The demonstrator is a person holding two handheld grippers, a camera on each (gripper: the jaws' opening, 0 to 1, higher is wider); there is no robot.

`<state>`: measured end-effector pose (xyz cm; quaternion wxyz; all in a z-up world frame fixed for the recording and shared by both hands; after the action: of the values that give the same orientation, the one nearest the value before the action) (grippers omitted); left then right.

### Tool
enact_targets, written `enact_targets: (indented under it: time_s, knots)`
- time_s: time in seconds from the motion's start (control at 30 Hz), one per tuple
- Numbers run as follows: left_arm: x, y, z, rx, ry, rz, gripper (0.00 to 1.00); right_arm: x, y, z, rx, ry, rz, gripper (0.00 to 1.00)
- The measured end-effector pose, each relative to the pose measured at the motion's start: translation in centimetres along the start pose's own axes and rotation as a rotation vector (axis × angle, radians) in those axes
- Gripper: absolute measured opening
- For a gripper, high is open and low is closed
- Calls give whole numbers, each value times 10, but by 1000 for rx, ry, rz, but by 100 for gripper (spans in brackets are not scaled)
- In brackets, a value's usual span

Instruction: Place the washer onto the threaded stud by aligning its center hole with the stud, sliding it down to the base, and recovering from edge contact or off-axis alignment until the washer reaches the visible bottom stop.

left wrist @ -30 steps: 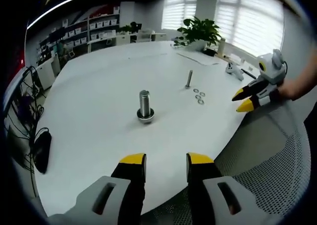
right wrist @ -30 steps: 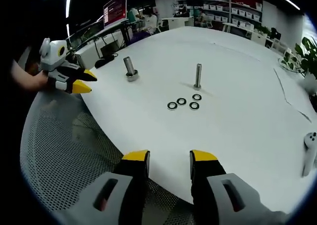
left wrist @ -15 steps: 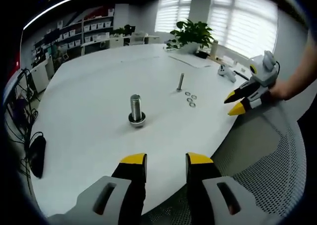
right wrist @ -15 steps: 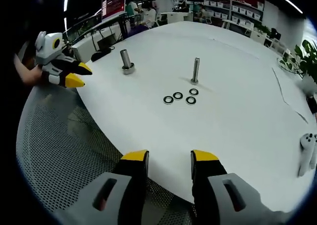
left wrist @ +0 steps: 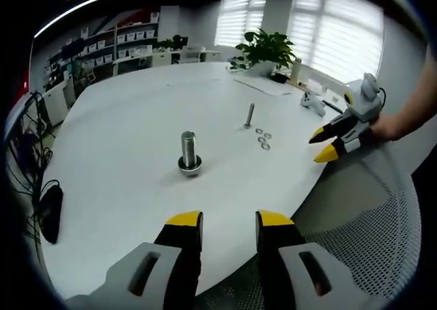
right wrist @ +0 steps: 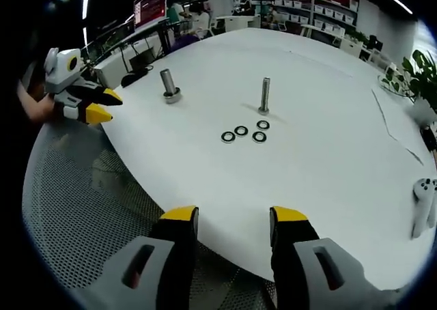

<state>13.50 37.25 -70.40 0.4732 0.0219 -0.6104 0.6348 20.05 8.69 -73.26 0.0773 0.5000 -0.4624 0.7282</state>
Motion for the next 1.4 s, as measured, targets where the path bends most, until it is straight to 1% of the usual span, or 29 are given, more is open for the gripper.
enact_targets:
  time_s: [0.2, 0.37, 0.43, 0.6, 0.9, 1.03, 1.23, 1.3, 1.4]
  knots:
    - [0, -1, -1, -1, -8, 2, 29, 2, -2, 0, 0, -2, 6, 45]
    - [1, -1, -1, -2, -13, 7, 29, 4, -3, -5, 31, -19, -8, 47]
    - [1, 0, -1, -4, -15, -4, 29, 4, -4, -6, 49, -15, -16, 47]
    - [3, -1, -3, 7, -29, 13, 29, -3, -19, -5, 55, -7, -12, 48]
    - [3, -1, -4, 4, -35, 16, 28, -14, -23, 0, 81, -3, -39, 49]
    - [3, -1, -5, 5, -41, 15, 28, -20, -34, 0, 99, -5, -33, 49]
    - [3, -1, -5, 7, -45, 14, 28, -32, -53, 6, 90, 10, -27, 48]
    - [3, -2, -5, 10, -43, 19, 28, -33, -62, 7, 80, 4, -10, 47]
    - [2, -1, -5, 10, -46, 15, 28, -38, -69, 11, 90, 16, -9, 45]
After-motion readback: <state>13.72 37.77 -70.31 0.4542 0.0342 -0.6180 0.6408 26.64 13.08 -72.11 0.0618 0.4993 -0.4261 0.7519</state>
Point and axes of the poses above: the point that each gripper's makers call its tool centre point, and the gripper's own axes: x roughly backward along the fingers, z roughly to its right, y roughly out of its underside, the point moved 6 cm from there along x, roughly backward along the fingers, and after that the axes turned 10 degrees about y, right-handed, at the moved point
